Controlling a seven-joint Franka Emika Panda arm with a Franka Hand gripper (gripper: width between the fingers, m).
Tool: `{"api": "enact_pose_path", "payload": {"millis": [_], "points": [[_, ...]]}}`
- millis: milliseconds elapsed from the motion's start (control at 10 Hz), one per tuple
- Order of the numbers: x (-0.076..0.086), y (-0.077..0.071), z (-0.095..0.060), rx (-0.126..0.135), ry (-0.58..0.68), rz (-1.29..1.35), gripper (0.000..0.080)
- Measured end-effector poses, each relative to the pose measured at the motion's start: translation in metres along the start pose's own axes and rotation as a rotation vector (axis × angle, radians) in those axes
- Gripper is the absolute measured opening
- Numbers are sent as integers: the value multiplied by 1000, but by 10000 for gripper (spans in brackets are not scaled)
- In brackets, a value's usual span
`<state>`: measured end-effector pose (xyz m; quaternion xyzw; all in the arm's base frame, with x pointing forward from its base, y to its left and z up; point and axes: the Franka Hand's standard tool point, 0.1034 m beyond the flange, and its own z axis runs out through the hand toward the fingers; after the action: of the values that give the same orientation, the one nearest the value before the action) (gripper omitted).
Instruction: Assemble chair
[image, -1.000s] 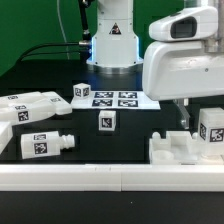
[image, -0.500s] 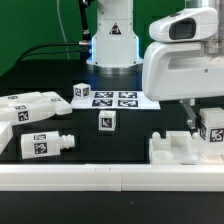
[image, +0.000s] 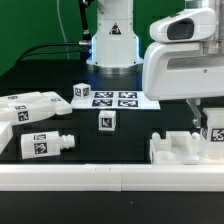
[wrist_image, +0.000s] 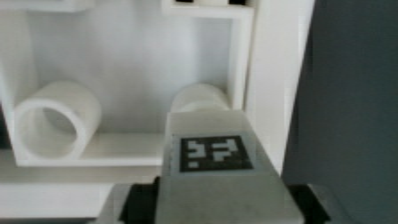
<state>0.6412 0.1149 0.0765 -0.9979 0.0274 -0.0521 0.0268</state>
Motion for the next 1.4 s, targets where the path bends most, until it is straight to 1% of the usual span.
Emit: {"api": "enact_pose_path", "payload": {"millis": [300,500,800,900,1000,1200,1400], "points": [[0,0,0,1,-1,177,285],[0,0,0,7,-3,308,285],[0,2,0,28,-25,658,285],[-1,2,0,29,-30,807,285],[-2,2,1,30,-32,883,285],[-4,-1,2,37,-53,1117,285],[-4,-2,2,37,-56,1193,285]]}}
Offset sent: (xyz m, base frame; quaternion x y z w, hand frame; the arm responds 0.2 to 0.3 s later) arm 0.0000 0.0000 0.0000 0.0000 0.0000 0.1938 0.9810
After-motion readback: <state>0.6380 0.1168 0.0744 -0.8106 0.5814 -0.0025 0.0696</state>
